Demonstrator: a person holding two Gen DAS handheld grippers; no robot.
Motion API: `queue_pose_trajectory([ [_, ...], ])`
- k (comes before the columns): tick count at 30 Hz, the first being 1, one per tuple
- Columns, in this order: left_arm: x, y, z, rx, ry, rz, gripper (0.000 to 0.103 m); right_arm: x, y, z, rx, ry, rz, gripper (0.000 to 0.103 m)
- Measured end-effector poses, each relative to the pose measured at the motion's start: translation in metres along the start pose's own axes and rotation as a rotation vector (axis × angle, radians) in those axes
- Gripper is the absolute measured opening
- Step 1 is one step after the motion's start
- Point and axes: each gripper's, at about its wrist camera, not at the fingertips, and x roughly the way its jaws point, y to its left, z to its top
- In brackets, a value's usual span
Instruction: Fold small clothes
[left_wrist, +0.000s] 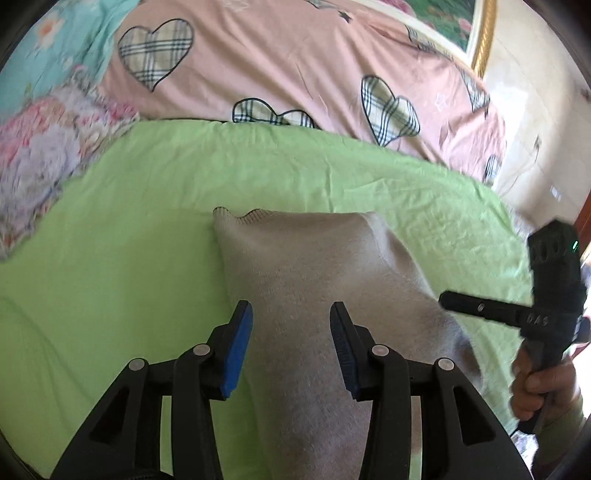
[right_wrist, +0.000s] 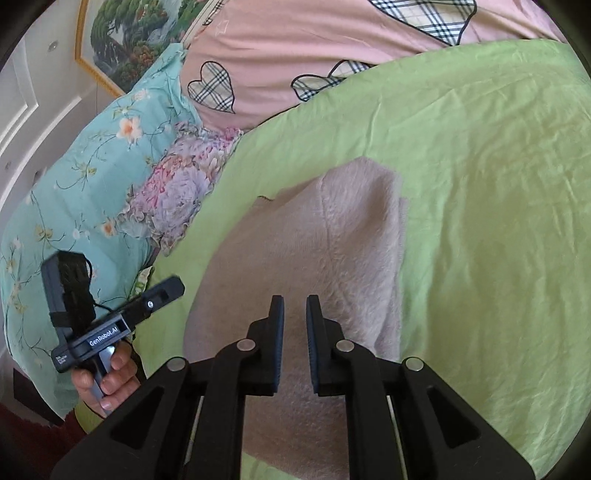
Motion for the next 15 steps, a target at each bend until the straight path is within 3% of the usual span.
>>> queue_pose_trajectory([
  [2,0.009,-0.002,0.002,0.015,0.013,0.024,0.044,0.003,0.004,0.005,0.001,-0.002,-0.009,0.013],
  [6,0.044,0.014,0.007,-0.035,0.094,0.002,0.046,0.013,0.010,0.015,0.017,-0.011,-0.026,0.013],
  [8,0.058,0.020,0.006,-0.056,0.110,0.020,0.048,0.026,0.012,0.017,0.007,0.035,-0.031,0.013],
  [11,0.074,0.026,0.007,-0.066,0.125,0.036,0.050,0.052,0.008,0.016,-0.024,0.091,-0.153,0.013],
  [13,0.074,0.025,0.009,-0.065,0.131,0.047,0.049,0.062,-0.003,0.016,-0.001,0.095,-0.175,0.011],
  [15,0.059,0.018,0.006,-0.045,0.105,0.061,0.047,0.056,-0.006,0.014,0.043,0.066,-0.141,0.011],
])
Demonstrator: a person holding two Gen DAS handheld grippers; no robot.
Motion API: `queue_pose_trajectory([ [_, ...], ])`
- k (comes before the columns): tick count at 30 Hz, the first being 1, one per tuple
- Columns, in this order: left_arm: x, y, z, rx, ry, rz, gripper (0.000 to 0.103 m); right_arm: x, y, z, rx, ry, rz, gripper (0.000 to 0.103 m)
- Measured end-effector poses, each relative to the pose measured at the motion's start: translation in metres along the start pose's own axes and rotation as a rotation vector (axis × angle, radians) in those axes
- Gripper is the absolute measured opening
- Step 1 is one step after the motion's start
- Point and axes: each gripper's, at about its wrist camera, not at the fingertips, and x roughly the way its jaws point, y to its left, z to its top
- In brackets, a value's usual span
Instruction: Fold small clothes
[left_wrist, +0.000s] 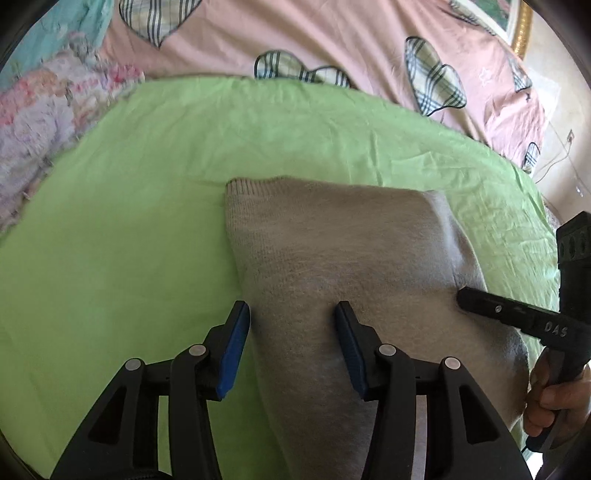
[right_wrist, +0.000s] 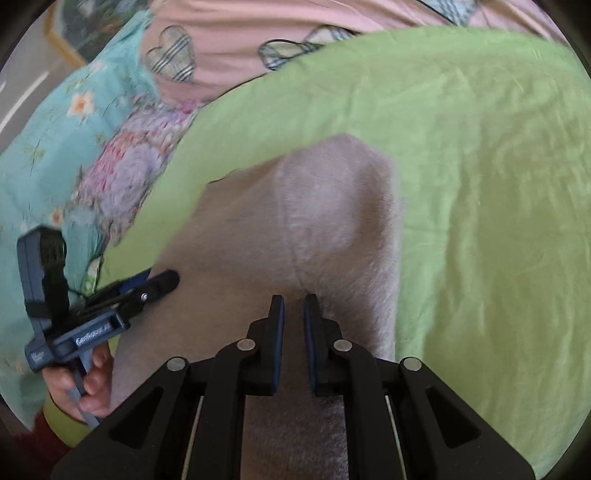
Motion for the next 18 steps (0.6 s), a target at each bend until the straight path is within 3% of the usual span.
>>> queue_pose_trajectory([
  [2,-0.018,-0.004,-0.009,0.014,-0.023,-0.007,0.044,-0.017,0.007,-0.006,-0.014,-0.040,0.024,0.013],
  [6,-0.067,-0.003,-0.047,0.016,-0.073,-0.142,0.041,-0.057,0.023,-0.035,-0.069,-0.091,0.085,0.013],
  [10,-0.105,-0.010,-0.086,0.045,-0.120,-0.224,0.033,-0.078,0.025,-0.069,-0.095,-0.090,0.081,0.013],
  [13,-0.118,-0.016,-0.108,0.073,-0.137,-0.289,0.033,-0.083,0.023,-0.091,-0.096,-0.084,0.057,0.013],
  [16,-0.102,-0.022,-0.120,0.096,-0.086,-0.218,0.031,-0.075,0.020,-0.104,-0.101,-0.060,0.009,0.013],
  [18,-0.086,-0.019,-0.128,0.088,-0.041,-0.189,0.028,-0.066,0.015,-0.110,-0.110,-0.038,-0.087,0.013],
])
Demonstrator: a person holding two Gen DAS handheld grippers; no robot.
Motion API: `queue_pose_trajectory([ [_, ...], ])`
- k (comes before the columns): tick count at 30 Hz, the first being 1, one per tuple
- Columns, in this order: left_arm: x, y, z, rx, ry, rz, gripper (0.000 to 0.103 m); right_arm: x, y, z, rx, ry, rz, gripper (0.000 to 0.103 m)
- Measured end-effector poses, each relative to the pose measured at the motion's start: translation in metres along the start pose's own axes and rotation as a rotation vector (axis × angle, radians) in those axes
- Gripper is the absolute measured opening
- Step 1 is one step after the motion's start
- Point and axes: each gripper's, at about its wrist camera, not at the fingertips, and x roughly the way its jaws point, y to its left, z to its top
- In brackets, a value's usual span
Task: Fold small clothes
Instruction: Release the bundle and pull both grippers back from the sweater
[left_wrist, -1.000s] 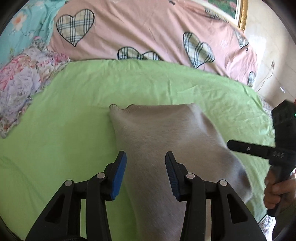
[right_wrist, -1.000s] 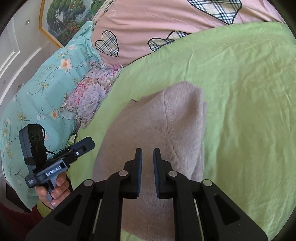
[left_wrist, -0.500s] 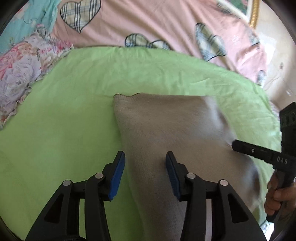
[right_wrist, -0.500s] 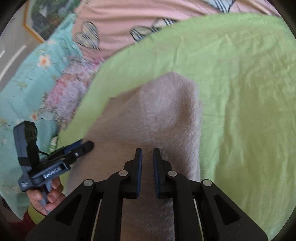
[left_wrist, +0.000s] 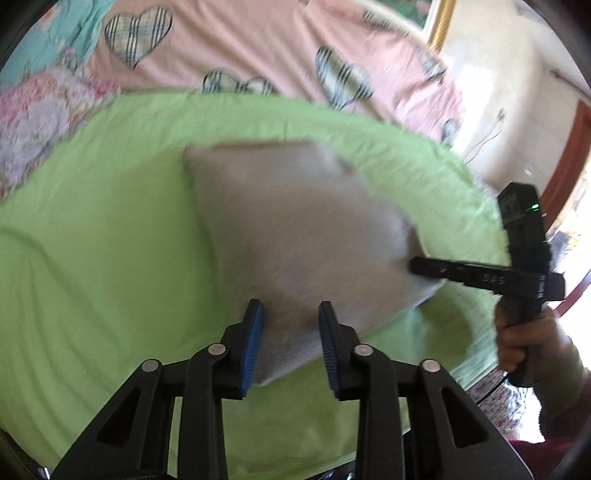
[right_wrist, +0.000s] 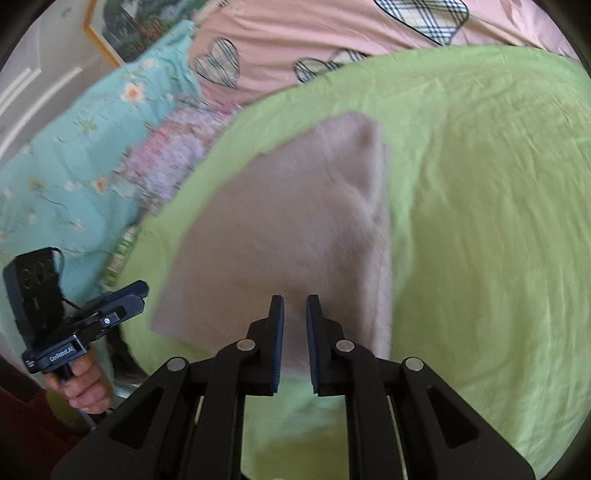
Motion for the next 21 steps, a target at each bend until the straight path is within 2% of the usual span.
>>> queue_pose_trajectory([
  [3,0.016,0.007,-0.010,-0.011,0.057,0.052,0.031,0.006,-0.010,-0.007,0.026,0.020,-0.024,0.013],
  [14,0.022,0.011,-0.014,-0.017,0.050,0.068,0.035,0.006,-0.016,-0.020,0.022,-0.006,-0.016,0.013],
  [17,0.023,0.013,-0.018,-0.039,0.062,0.096,0.050,0.005,-0.019,-0.022,0.019,-0.018,-0.008,0.012],
  [21,0.015,0.018,-0.019,-0.086,0.062,0.083,0.050,0.003,-0.016,-0.026,0.021,-0.023,-0.014,0.012],
])
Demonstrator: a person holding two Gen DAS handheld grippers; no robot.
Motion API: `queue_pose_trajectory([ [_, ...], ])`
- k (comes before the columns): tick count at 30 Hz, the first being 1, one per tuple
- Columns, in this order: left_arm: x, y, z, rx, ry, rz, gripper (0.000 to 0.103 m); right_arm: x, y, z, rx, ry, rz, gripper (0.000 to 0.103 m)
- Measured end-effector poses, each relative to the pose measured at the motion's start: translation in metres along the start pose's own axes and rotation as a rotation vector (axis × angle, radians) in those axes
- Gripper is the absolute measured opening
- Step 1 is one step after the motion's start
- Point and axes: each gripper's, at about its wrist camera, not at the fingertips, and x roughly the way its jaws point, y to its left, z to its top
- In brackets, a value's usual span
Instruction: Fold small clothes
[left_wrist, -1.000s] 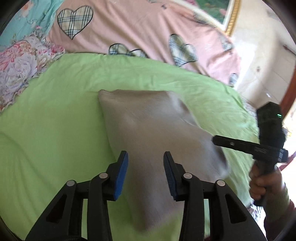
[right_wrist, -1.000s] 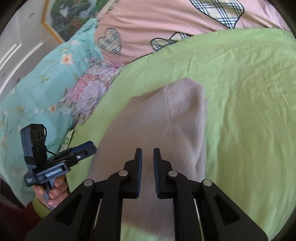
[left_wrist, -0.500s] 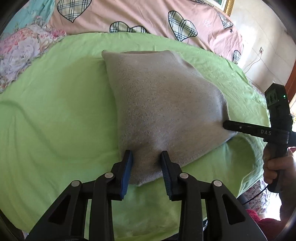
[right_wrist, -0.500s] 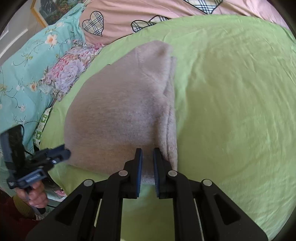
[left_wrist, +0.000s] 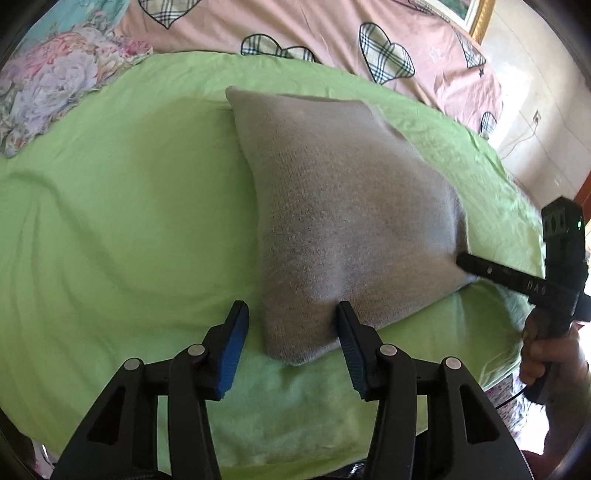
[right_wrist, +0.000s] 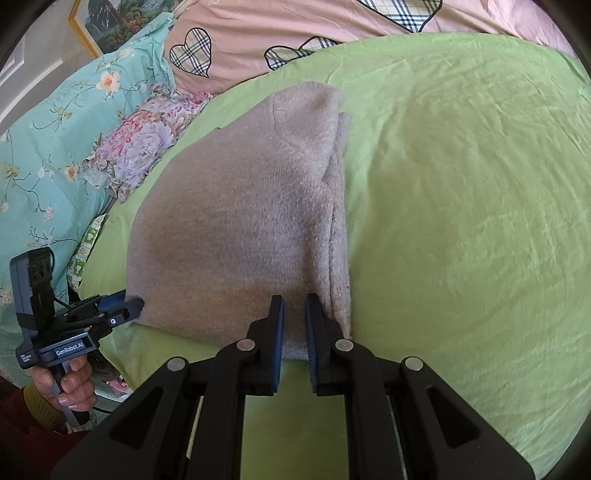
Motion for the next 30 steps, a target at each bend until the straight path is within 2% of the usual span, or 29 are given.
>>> queue_pose_trajectory([
  [5,-0.018,-0.011,-0.002,0.047,-0.016,0.055,0.047,-0.021,0.010,-0.006,0.004,0.002,-0.035,0.013],
  [6,-0.024,-0.014,-0.003,0.049,-0.025,0.070,0.048,-0.027,0.013,-0.008,0.002,-0.004,-0.038,0.016],
  [8,-0.031,-0.018,-0.004,0.050,-0.035,0.082,0.049,-0.038,0.019,-0.011,-0.012,-0.019,-0.046,0.030],
  [9,-0.034,-0.021,-0.006,0.053,-0.038,0.089,0.049,-0.043,0.023,-0.013,-0.018,-0.031,-0.056,0.044],
  [10,-0.037,-0.025,-0.007,0.059,-0.041,0.105,0.050,-0.049,0.028,-0.015,-0.030,-0.050,-0.061,0.053],
  [15,-0.052,-0.040,-0.014,0.103,-0.056,0.168,0.066,-0.061,0.039,-0.025,-0.036,-0.066,-0.056,0.062],
  [18,-0.063,-0.042,-0.021,0.109,-0.063,0.190,0.080,-0.066,0.049,-0.032,-0.060,-0.056,-0.070,0.069],
  [22,-0.079,-0.051,-0.029,0.138,-0.086,0.247,0.082,-0.074,0.063,-0.039,-0.093,-0.057,-0.082,0.086],
  [30,-0.079,-0.055,-0.027,0.199,-0.083,0.313,0.087,-0.070,0.080,-0.037,-0.143,-0.042,-0.108,0.090],
])
